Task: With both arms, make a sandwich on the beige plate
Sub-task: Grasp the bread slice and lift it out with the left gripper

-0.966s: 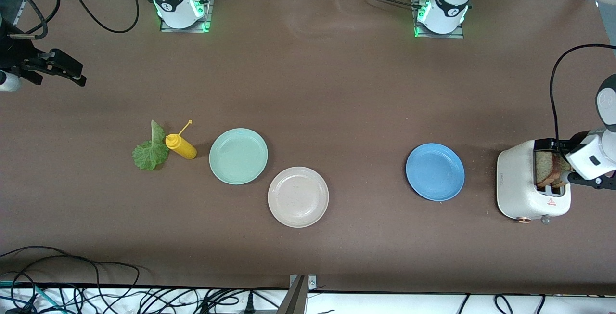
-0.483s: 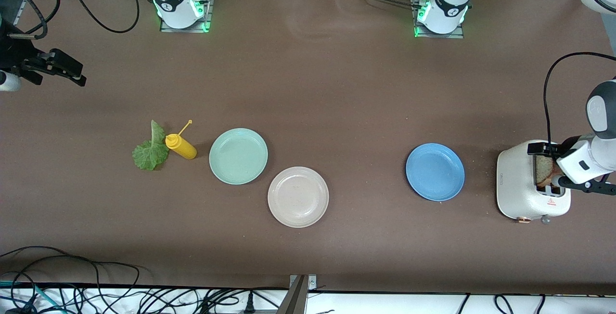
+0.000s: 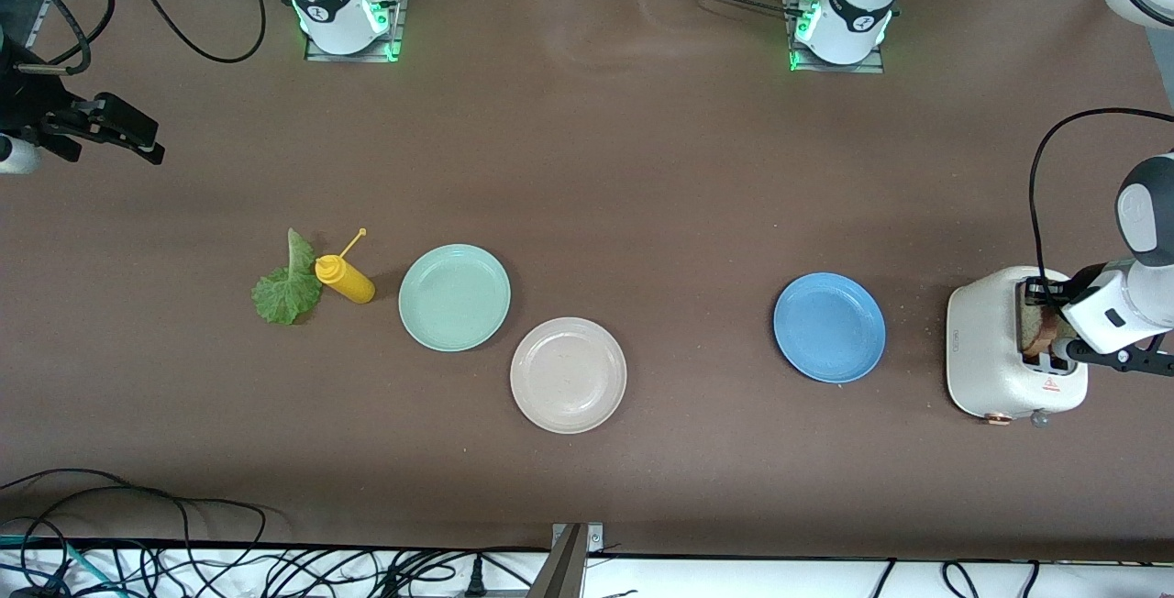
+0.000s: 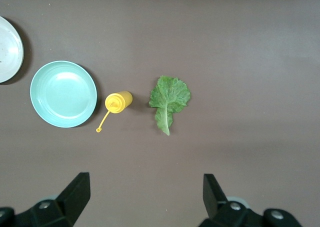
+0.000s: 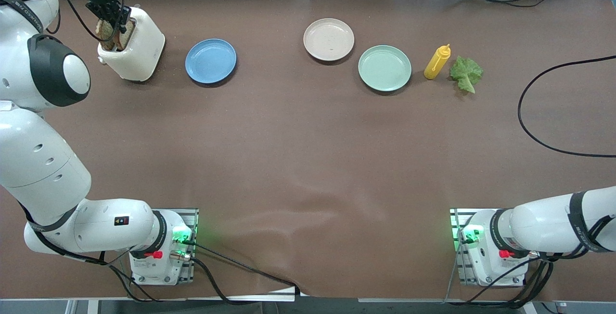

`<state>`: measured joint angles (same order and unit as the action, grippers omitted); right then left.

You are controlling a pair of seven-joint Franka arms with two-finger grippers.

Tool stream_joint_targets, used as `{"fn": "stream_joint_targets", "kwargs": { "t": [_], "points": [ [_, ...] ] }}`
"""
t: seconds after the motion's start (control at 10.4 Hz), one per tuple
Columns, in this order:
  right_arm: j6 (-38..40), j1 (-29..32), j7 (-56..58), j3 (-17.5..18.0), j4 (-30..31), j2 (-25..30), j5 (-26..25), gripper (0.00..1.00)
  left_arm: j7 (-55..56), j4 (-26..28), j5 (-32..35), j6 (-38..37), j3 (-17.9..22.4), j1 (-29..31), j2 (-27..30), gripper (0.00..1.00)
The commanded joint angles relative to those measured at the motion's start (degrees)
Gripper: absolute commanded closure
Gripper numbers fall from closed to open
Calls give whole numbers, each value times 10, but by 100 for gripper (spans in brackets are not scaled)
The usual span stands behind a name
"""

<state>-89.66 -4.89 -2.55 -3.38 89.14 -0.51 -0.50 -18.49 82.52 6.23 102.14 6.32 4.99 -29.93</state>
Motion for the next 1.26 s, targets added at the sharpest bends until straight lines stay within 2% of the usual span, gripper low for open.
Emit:
{"fn": "stream_joint_targets", "kwargs": {
  "t": [0.0, 0.48, 0.68, 0.87, 1.06, 1.16],
  "points": [
    [11, -2, -6, 0, -12, -3, 6, 0, -13, -24, 3, 2, 0, 2, -4, 100],
    [11, -1, -5, -1, -12, -3, 7, 0, -41, -93, 11, -8, 13, 5, 15, 100],
    [11, -1, -6, -1, -12, -3, 6, 0, -43, -117, 6, -33, 15, 4, 23, 100],
    [11, -1, -6, -1, -12, -3, 6, 0, -30, -149, 2, -93, 8, -6, 23, 100],
    [11, -1, -6, -1, -12, -3, 7, 0, 80, -157, -7, -135, -14, -40, 25, 100],
    [11, -1, -6, -1, -12, -3, 7, 0, 149, -155, -48, -141, -29, -45, 27, 100]
  ]
}}
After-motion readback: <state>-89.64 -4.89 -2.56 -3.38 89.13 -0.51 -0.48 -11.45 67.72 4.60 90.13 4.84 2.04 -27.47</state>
